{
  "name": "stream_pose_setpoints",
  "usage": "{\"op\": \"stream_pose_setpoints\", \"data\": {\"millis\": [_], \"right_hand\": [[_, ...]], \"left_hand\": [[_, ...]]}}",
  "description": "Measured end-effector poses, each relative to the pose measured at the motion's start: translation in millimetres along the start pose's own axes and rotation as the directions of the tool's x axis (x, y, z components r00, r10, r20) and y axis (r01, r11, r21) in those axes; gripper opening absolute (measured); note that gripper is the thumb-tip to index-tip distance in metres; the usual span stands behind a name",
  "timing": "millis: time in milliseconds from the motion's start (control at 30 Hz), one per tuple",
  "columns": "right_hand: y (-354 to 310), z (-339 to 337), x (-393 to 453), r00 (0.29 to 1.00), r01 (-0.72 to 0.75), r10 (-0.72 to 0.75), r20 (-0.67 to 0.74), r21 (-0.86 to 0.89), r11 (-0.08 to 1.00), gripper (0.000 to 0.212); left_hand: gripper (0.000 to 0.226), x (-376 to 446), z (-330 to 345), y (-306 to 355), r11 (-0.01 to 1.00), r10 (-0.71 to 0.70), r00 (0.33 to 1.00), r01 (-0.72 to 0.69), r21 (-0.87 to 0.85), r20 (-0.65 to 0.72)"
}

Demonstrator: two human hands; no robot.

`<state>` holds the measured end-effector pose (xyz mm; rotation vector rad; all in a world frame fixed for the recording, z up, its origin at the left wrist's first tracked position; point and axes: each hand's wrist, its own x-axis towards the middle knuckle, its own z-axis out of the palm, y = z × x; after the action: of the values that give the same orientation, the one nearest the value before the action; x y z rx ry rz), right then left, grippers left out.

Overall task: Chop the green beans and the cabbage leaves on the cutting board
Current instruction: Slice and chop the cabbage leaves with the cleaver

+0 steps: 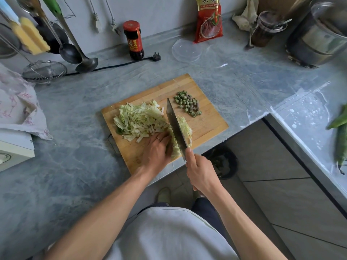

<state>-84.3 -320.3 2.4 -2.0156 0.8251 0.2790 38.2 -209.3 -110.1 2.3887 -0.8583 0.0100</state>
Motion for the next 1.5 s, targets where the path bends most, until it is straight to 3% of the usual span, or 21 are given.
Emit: {"op": "stream_pose_setpoints", "data": {"millis": [567,733,1200,1333,1500], "right_hand": [[-0.4,13.7,-1.9,0.998,-0.027,0.026,-0.049,-0.001,1.000,0.070],[-0.1,16.4,4.2,0.997,-0.003,0.003,-0.076,0.009,1.000,0.077],[-9.1,19.0,8.3,0.992,0.095,-0.100,-0.080,-0.067,0.993,0.061],[2.1,23.6,-0.4,0.996,0.043,-0.049,-0.068,-0.094,0.995,0.064],[-11.2,9.5,21.1,0.999,0.006,-0.007,-0.053,-0.010,1.000,0.066]], "left_hand": [[0.020,0.7,6.6,3.6,0.998,-0.016,0.998,0.019,0.051,-0.063],[0.027,-1.4,8.3,0.9,0.999,0.030,0.995,-0.026,0.037,-0.095],[0.025,-3.6,10.9,0.3,0.999,-0.008,0.997,0.010,0.032,-0.080],[0.027,-3.5,6.7,2.8,0.999,-0.028,0.999,0.029,0.022,-0.022],[0.024,-4.7,7.4,4.2,0.999,-0.035,0.998,0.035,-0.001,-0.054]]}}
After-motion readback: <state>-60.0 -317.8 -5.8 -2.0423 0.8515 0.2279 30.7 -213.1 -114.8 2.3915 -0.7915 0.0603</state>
